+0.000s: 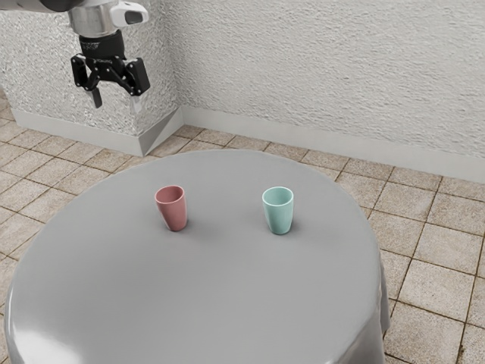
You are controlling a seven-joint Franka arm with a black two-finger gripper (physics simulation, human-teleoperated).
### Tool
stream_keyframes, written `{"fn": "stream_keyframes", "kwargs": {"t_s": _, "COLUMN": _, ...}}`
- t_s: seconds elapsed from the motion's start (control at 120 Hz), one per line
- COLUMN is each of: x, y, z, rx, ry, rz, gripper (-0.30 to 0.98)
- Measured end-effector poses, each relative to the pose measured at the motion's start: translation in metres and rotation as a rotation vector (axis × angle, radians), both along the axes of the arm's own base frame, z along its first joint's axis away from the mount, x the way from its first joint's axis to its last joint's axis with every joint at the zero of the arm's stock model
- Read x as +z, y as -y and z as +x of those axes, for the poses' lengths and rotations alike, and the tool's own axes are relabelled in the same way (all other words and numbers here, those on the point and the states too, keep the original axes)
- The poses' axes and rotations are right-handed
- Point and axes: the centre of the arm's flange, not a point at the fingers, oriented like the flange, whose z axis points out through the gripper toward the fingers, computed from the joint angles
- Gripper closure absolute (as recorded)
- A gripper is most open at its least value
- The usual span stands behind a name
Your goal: Place the right cup onto the left cup
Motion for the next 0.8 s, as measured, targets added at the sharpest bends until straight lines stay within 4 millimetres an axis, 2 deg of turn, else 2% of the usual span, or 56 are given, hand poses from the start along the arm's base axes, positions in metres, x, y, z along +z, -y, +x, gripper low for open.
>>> {"fn": "stream_keyframes", "kwargs": {"t_s": 0.267, "x": -0.004, "y": -0.003, "z": 0.002, "rx": -0.001, "ry": -0.006, "rz": -0.003, "gripper": 0.0}}
{"fn": "stream_keyframes", "kwargs": {"t_s": 0.408, "x": -0.011, "y": 0.007, "z": 0.007, "rx": -0.022, "ry": -0.017, "rz": -0.007, "gripper": 0.0}}
{"fn": "stream_keyframes", "kwargs": {"t_s": 0.8, "x": -0.093, "y": 0.037, "z": 0.059, "rx": -0.091, "ry": -0.093, "rz": -0.016, "gripper": 0.0}}
